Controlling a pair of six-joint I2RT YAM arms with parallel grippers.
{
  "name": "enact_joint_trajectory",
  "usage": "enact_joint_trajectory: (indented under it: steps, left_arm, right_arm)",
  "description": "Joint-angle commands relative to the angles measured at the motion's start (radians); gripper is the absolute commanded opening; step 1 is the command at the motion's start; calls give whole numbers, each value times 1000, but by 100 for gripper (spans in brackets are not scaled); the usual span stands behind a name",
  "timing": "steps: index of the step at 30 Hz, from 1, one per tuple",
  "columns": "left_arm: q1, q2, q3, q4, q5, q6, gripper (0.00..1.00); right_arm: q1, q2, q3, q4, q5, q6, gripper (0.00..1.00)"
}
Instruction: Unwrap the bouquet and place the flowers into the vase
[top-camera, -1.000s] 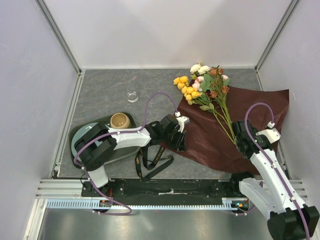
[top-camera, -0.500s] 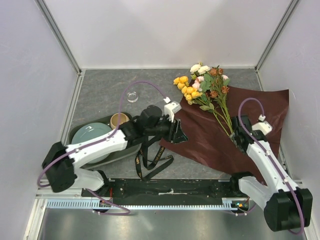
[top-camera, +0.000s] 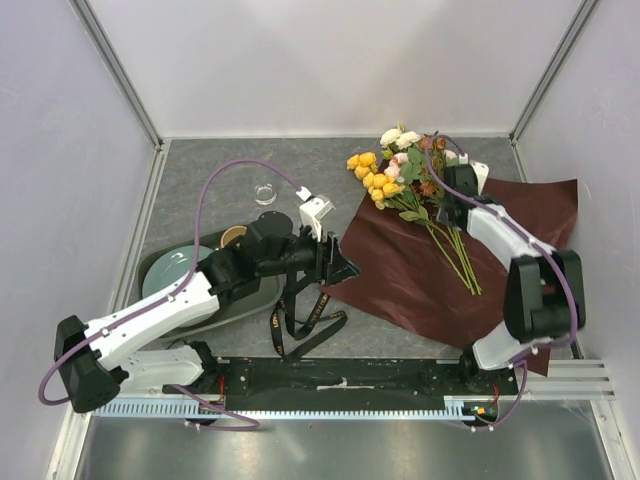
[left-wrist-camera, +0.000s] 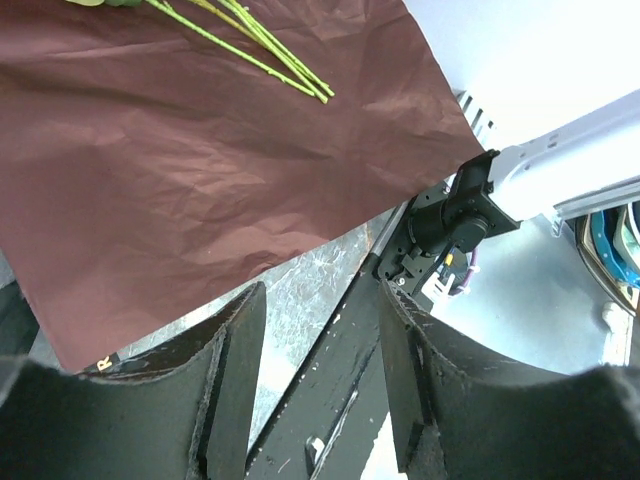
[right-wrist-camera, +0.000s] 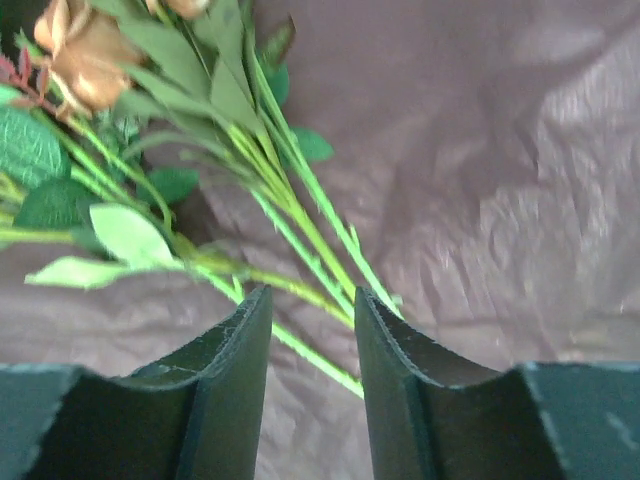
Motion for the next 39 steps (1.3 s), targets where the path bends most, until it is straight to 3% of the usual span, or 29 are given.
enact_joint_trajectory:
  steps: [1,8,26,33,39]
  left_arm:
    - [4,-65,-18,-51,-39,31,56]
    - [7,-116,-18,-111,-90,80,57]
    - [11,-103,-11,-117,-79,91,57]
    - [10,-99,-2,-123,-75,91,57]
    - [11,-99,-2,-125,-73,87,57]
  right_arm:
    - [-1,159,156,34,63,-189,45]
    - [-1,326,261,23,107,-296,31]
    - [-1,354,239,94,-35,-416,36]
    - [0,357,245,106,-75,-430,18]
    - [13,316,254,97,46,-425,0]
